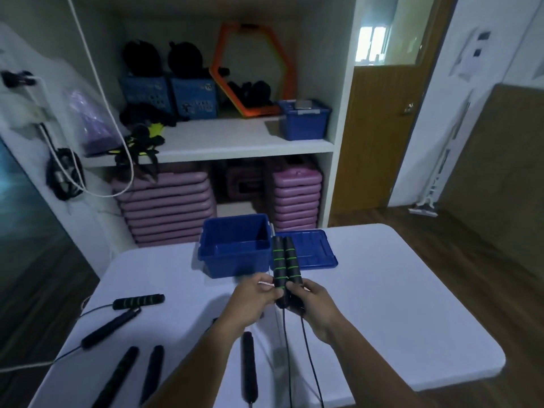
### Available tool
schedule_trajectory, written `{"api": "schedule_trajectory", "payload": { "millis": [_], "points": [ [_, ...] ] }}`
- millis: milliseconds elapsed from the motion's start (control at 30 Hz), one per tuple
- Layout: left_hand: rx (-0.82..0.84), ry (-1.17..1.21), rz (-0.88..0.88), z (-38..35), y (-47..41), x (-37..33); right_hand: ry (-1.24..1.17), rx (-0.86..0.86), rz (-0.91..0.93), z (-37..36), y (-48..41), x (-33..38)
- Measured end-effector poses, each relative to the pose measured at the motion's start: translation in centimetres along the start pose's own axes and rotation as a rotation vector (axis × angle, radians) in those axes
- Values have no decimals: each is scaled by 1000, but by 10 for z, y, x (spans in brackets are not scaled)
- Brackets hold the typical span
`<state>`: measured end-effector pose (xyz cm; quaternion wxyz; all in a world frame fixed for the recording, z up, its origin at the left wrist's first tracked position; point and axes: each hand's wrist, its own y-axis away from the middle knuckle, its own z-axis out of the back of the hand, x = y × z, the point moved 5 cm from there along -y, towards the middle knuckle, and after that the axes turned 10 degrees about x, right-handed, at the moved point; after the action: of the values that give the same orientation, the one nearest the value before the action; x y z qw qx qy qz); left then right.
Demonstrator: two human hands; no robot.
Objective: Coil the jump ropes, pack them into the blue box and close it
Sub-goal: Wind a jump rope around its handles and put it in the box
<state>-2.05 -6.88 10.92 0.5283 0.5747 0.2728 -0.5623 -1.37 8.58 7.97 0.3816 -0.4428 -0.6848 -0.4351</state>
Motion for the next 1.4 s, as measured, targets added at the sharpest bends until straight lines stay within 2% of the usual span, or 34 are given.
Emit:
{"api": "schedule_trajectory", "payload": {
  "millis": [100,233,300,367,433,500,567,667,800,933,1000,1067,1200,1300,1400],
  "points": [
    [-37,-53,-37,10,5,-9,3,30,26,-9,0,7],
    [-67,-292,-166,29,8,-27,11,51,-8,-12,-1,16],
    [-130,-549,-300,42,11,-43,33,74,-31,-13,-1,21],
    [-152,-988,-472,45,10,-63,94,119,-58,-16,-1,27],
    [-80,-1432,-551,41,6,-78,189,184,-87,-22,-2,34],
    [35,-1745,-520,37,-2,-84,262,247,-114,-27,-3,42],
    [126,-1887,-498,34,-9,-86,306,294,-128,-32,-3,50],
    [129,-1879,-540,33,-13,-93,342,321,-137,-36,0,58],
    [30,-1683,-577,39,-10,-102,254,291,-132,-26,7,63],
    [-109,-1331,-467,59,-5,-108,139,289,-167,-14,17,64],
    [-189,-1002,-346,75,-7,-103,112,280,-130,-10,17,66],
    [-233,-577,-244,87,-8,-96,64,246,-67,-6,16,69],
    [-204,271,-160,83,-4,-91,44,217,39,-6,10,76],
    [-90,640,-160,64,-5,-95,68,262,68,-20,7,80],
    [6,866,-173,48,-6,-105,108,300,66,-36,5,80]
  ]
}}
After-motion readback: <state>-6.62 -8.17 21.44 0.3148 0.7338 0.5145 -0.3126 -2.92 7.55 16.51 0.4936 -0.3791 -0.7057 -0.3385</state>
